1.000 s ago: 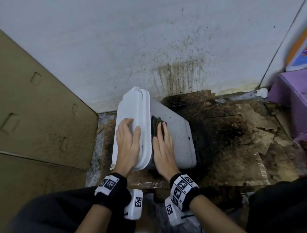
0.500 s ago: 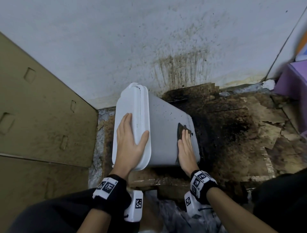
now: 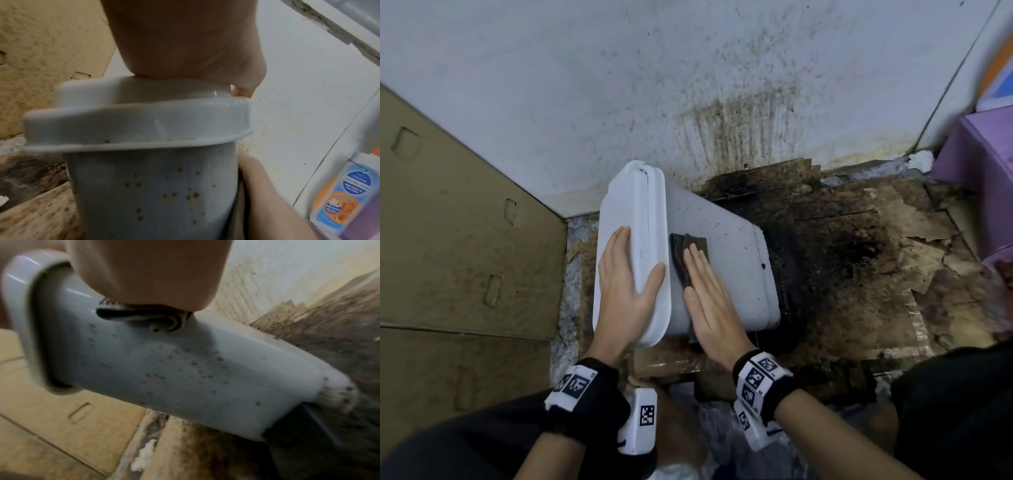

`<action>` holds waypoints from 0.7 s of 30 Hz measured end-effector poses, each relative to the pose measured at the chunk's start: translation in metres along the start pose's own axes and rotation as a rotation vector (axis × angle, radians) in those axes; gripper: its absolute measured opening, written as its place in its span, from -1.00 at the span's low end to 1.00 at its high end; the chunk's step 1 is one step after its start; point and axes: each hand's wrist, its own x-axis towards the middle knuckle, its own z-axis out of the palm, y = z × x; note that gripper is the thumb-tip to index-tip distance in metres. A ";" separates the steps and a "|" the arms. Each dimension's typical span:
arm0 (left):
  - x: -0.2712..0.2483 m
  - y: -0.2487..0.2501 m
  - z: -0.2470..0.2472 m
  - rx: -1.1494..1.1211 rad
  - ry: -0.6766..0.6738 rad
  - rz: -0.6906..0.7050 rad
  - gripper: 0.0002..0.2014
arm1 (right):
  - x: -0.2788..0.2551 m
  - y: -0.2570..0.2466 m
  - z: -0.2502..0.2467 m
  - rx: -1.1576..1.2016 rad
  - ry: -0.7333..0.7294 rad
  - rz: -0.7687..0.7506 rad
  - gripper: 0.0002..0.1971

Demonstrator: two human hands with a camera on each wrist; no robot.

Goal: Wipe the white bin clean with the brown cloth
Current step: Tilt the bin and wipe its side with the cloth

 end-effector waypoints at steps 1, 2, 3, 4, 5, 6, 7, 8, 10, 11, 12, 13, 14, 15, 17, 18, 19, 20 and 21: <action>0.001 0.000 -0.001 -0.004 -0.002 -0.003 -0.20 | 0.000 0.011 -0.003 -0.011 0.005 0.004 -0.44; 0.001 -0.001 -0.002 -0.004 -0.007 -0.008 -0.21 | -0.001 0.025 -0.005 -0.021 0.015 0.026 -0.43; 0.001 -0.002 -0.003 -0.005 -0.011 -0.013 -0.21 | -0.002 0.042 -0.007 -0.029 0.027 0.062 -0.43; 0.001 -0.004 -0.004 -0.013 -0.014 -0.016 -0.21 | -0.005 0.059 -0.009 -0.033 0.042 0.108 -0.43; 0.001 -0.005 -0.005 -0.027 -0.014 -0.015 -0.21 | -0.008 0.076 -0.010 -0.032 0.064 0.154 -0.42; 0.001 -0.005 -0.005 -0.037 -0.014 -0.013 -0.21 | -0.011 0.091 -0.012 -0.032 0.086 0.202 -0.42; 0.001 -0.005 -0.006 -0.040 -0.016 -0.013 -0.20 | -0.012 0.102 -0.013 -0.040 0.100 0.249 -0.42; 0.001 -0.005 -0.006 -0.038 -0.017 -0.014 -0.19 | -0.014 0.109 -0.014 -0.054 0.102 0.287 -0.42; 0.000 -0.005 -0.007 -0.032 -0.014 -0.018 -0.18 | -0.013 0.113 -0.012 -0.070 0.097 0.310 -0.42; 0.000 -0.005 -0.007 -0.026 -0.011 -0.025 -0.18 | -0.011 0.111 -0.011 -0.059 0.099 0.309 -0.42; 0.001 -0.006 -0.008 -0.020 -0.008 -0.035 -0.18 | -0.010 0.108 -0.010 -0.039 0.103 0.309 -0.41; 0.000 -0.006 -0.008 -0.017 -0.005 -0.044 -0.18 | -0.008 0.106 -0.008 -0.021 0.113 0.309 -0.41; 0.000 -0.007 -0.009 -0.018 -0.004 -0.049 -0.19 | -0.008 0.104 -0.006 -0.004 0.125 0.310 -0.41; 0.000 -0.007 -0.009 -0.020 -0.004 -0.048 -0.21 | -0.009 0.102 -0.004 0.010 0.140 0.313 -0.41; 0.000 -0.005 -0.009 -0.013 -0.006 -0.042 -0.23 | -0.010 0.092 0.001 0.039 0.166 0.317 -0.42; 0.000 -0.004 -0.008 -0.009 -0.005 -0.036 -0.24 | -0.010 0.085 0.004 0.052 0.181 0.311 -0.42; 0.000 -0.003 -0.008 -0.005 -0.004 -0.028 -0.24 | -0.010 0.076 0.007 0.062 0.197 0.301 -0.42; 0.000 -0.003 -0.007 0.001 -0.003 -0.019 -0.24 | -0.010 0.066 0.011 0.066 0.210 0.291 -0.43; 0.000 -0.002 -0.006 0.009 -0.003 -0.010 -0.23 | -0.010 0.056 0.014 0.066 0.220 0.283 -0.42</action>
